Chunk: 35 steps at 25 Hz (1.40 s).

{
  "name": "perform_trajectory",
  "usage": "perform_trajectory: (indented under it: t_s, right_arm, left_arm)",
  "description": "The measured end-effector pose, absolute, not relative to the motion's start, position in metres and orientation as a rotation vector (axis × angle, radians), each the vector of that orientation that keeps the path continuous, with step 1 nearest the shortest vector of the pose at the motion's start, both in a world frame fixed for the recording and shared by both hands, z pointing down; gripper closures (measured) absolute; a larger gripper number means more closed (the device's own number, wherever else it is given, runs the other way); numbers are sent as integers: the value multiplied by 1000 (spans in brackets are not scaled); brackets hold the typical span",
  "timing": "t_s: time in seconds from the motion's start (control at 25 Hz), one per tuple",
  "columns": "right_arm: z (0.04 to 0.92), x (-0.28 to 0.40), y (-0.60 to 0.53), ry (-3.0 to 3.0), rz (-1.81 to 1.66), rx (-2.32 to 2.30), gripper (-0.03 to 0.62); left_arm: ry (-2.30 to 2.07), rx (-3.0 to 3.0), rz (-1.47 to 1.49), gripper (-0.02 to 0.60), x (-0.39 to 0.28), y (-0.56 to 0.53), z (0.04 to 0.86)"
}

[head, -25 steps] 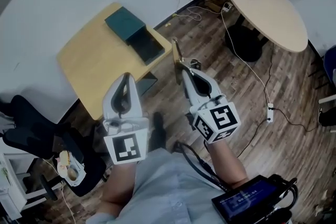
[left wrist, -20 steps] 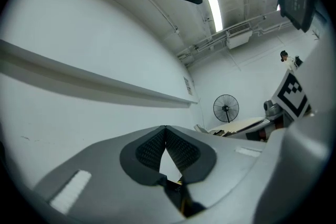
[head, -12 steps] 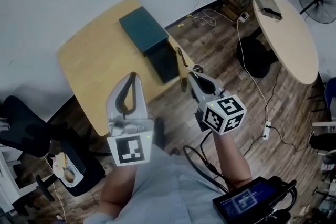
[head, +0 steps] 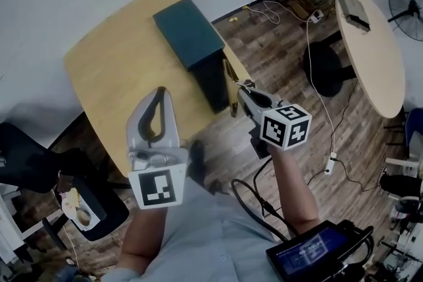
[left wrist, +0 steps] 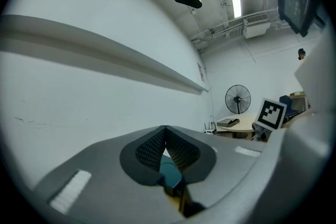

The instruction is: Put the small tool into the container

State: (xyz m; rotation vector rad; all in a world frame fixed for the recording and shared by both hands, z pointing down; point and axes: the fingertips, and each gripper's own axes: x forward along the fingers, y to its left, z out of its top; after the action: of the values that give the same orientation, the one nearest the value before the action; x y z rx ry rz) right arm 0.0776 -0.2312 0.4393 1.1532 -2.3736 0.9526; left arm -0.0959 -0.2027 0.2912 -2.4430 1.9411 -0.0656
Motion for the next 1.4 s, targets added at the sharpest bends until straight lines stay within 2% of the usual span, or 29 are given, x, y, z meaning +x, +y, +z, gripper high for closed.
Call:
perform_trajectory:
  t_s: [0.76, 1.4]
  right_arm:
    - [520, 55, -284, -2087, 1453, 861, 591]
    - [553, 45, -309, -2024, 1578, 781, 591]
  left_arm:
    - [2029, -2474, -112, 571, -121, -246, 329]
    - [2062, -2480, -136, 571, -130, -251, 341]
